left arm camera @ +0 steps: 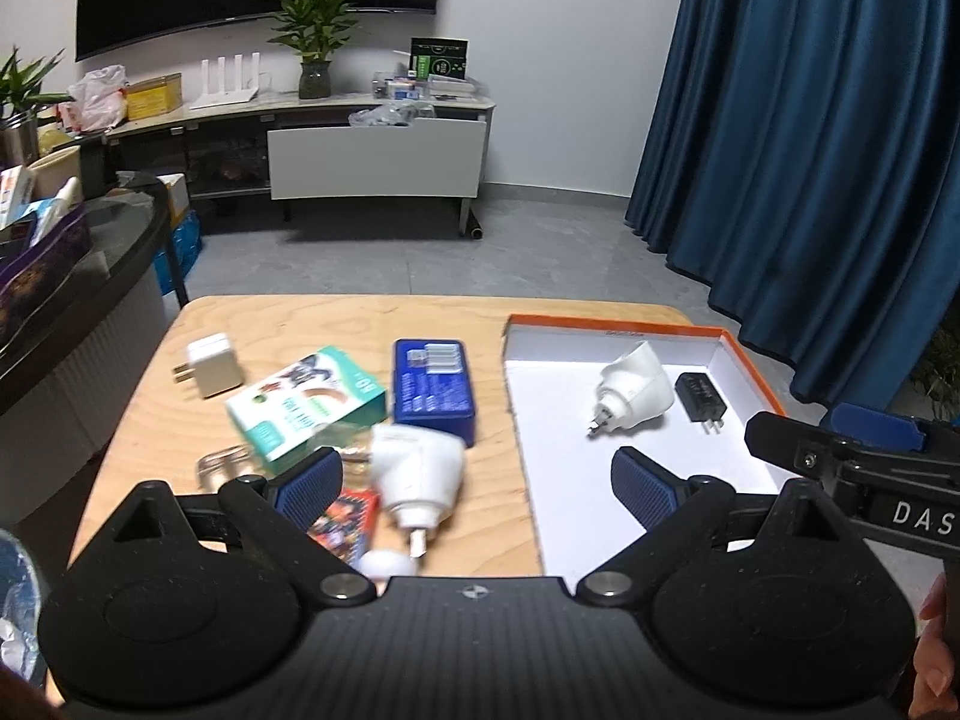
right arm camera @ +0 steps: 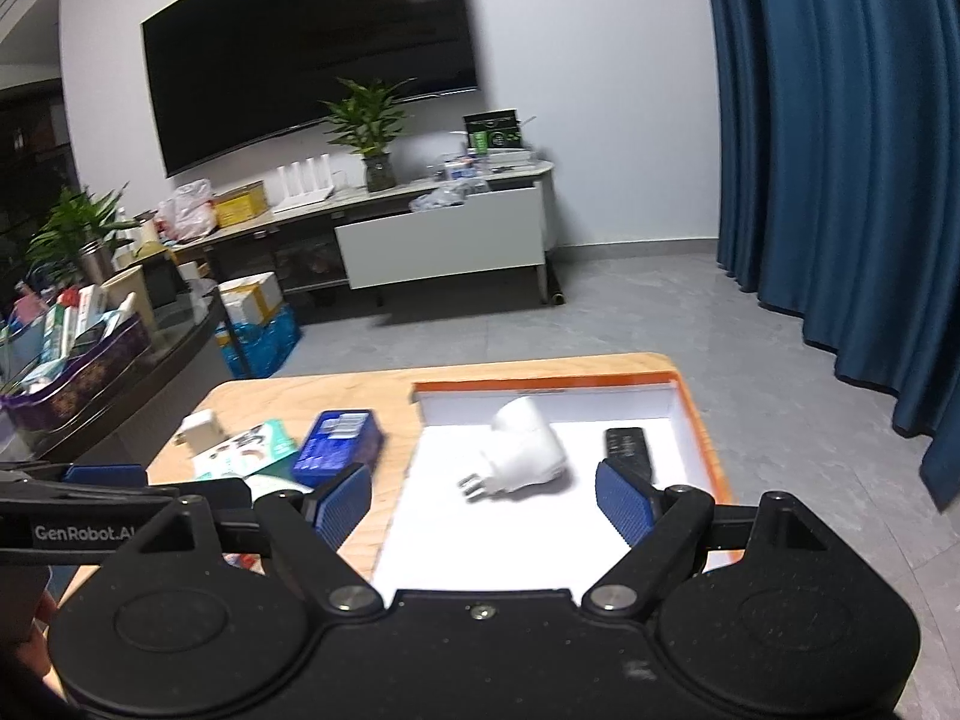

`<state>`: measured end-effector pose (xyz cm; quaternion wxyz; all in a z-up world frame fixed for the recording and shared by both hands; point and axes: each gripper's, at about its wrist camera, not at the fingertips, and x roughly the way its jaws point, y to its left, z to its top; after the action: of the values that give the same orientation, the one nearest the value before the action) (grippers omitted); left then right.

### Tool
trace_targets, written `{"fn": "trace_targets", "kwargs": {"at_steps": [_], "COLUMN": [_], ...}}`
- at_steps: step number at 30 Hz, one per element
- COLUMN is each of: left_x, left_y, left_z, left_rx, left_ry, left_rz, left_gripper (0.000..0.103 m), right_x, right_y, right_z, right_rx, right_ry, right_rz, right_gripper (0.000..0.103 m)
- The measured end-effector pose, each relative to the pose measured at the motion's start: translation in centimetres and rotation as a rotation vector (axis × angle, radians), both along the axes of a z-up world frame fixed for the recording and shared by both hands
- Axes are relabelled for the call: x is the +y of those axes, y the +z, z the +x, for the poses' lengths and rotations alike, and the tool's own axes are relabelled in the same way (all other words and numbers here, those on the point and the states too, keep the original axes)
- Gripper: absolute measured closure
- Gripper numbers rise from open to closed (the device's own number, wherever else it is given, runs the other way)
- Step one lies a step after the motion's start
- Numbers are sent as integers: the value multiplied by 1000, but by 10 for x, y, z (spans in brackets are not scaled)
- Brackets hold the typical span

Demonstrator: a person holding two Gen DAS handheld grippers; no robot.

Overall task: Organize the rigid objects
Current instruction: 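Move both tools back over the cluttered table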

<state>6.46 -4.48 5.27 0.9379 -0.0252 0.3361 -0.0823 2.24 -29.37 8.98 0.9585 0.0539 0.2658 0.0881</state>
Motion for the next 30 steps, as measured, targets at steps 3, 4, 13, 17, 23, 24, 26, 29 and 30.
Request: {"fn": "trace_targets", "kwargs": {"at_steps": [3,4,13,17,23,24,26,29,30], "left_x": [15,19,58,74,95,99,103,103,100], "left_y": [-1,-2,-15,-20,-32,-36,-45,-60,-64], "left_z": [-10,-13,-39,-44,-46,-46,-47,-50,-51], "left_rx": [-4,-4,12,19,47,54,74,106,113], "left_ry": [18,23,84,117,158,163,168,143,130], "left_rz": [-3,-1,13,12,-1,-2,1,7,18], "left_gripper": [4,4,4,4,4,4,4,4,4], "right_x": [12,16,48,57,66,67,68,70,69], "right_y": [-2,-2,-15,-20,-28,-29,-31,-35,-36], "right_z": [-5,-7,-23,-29,-36,-37,-38,-37,-37], "right_rx": [12,15,36,42,59,60,62,75,79], "right_ry": [25,33,95,116,151,156,161,169,172], "right_rz": [6,5,-16,-25,-34,-37,-39,-23,-17], "right_gripper": [6,6,6,6,6,6,6,6,6]}}
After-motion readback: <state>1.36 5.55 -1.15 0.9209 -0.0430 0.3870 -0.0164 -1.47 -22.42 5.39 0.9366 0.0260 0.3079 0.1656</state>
